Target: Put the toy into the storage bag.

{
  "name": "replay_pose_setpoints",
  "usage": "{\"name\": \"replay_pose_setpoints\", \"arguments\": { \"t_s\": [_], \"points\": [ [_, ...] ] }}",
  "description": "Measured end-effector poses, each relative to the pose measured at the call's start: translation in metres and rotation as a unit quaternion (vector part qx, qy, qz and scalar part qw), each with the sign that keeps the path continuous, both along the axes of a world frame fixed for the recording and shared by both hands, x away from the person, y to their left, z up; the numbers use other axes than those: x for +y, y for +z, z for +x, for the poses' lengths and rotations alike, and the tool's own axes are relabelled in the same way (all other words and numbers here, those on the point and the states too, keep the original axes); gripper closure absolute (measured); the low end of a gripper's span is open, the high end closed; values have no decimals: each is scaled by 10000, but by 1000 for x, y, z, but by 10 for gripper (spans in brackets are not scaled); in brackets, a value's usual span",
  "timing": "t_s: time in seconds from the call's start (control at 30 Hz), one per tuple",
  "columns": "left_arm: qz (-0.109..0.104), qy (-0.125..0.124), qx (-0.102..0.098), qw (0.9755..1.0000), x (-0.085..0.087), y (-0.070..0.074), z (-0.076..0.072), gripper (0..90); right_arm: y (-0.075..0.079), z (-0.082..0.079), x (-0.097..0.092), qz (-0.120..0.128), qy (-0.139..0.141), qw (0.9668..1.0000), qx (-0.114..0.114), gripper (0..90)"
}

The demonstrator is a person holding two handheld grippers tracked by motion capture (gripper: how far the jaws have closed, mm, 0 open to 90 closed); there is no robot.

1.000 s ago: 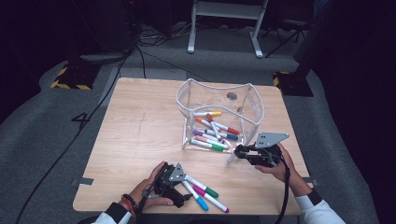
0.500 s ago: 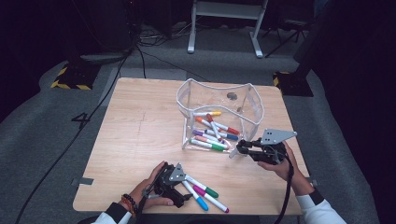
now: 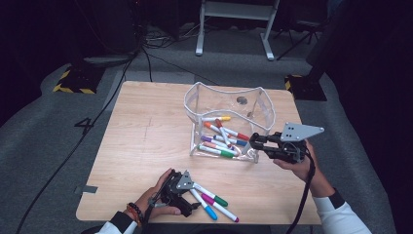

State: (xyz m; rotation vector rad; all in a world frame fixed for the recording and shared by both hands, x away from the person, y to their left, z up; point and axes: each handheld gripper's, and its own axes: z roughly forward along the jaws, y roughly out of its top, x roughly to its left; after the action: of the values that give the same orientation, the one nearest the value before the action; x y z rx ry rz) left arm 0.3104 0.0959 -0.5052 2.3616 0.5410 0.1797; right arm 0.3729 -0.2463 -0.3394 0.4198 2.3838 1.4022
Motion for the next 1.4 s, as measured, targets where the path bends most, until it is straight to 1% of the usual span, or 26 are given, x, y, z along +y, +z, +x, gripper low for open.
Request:
{"name": "replay_pose_setpoints", "arguments": {
  "t_s": [0.03,0.1,0.17,0.23,0.37,0.57,0.67,0.7,0.77,0.83,0.87,0.9,0.93,0.97,1.0,1.07,1.1,1.2,1.27,1.33,1.4],
  "points": [
    [-2,3,0,10000,0,0,0,9,6,-1,1,-21,1,10000,-64,740],
    [-2,2,1,10000,0,0,0,9,17,-2,2,47,55,9999,-149,740],
    [-2,3,1,10000,0,0,0,9,34,-3,4,120,68,9995,-266,740],
    [-3,3,1,10000,0,0,0,10,47,-3,6,194,151,9992,-305,740],
    [-5,5,1,10000,0,0,0,9,67,-3,13,136,206,9988,-430,740],
    [-1,-4,1,10000,0,0,0,9,86,7,17,276,174,9983,-490,740],
    [-4,-1,2,10000,0,0,0,9,93,17,17,292,71,9982,-517,740],
    [-4,-2,1,10000,0,0,0,9,95,21,17,238,16,9982,-543,740],
    [-4,-2,2,10000,0,0,0,9,96,29,17,245,-70,9984,-509,740],
    [-3,-1,2,10000,0,0,0,9,95,38,16,177,-207,9983,-509,740],
    [-2,-3,2,10000,0,0,0,9,95,43,15,210,-233,9985,-458,740],
    [-2,0,1,10000,0,0,0,9,94,48,16,130,-307,9984,-449,740],
    [-1,1,1,10000,0,0,0,9,93,52,16,36,-385,9980,-495,740],
    [-1,-1,0,10000,0,0,0,9,92,55,16,32,-418,9980,-479,740],
    [-1,1,0,10000,0,0,0,9,91,61,15,41,-442,9982,-414,740],
    [1,-1,0,10000,0,0,0,9,89,70,15,-41,-547,9977,-409,740],
    [0,1,0,10000,0,0,0,9,88,75,14,0,-558,9979,-328,740],
    [-1,0,1,10000,0,0,0,9,82,87,15,-94,-635,9977,-197,739],
    [4,1,7,10000,0,0,0,9,76,95,17,-199,-673,9975,-77,740],
    [-1,-4,0,10000,0,0,0,9,70,102,18,-239,-691,9973,53,740],
    [-3,-2,0,10000,0,0,0,9,61,110,20,-334,-698,9968,187,740]
  ]
}}
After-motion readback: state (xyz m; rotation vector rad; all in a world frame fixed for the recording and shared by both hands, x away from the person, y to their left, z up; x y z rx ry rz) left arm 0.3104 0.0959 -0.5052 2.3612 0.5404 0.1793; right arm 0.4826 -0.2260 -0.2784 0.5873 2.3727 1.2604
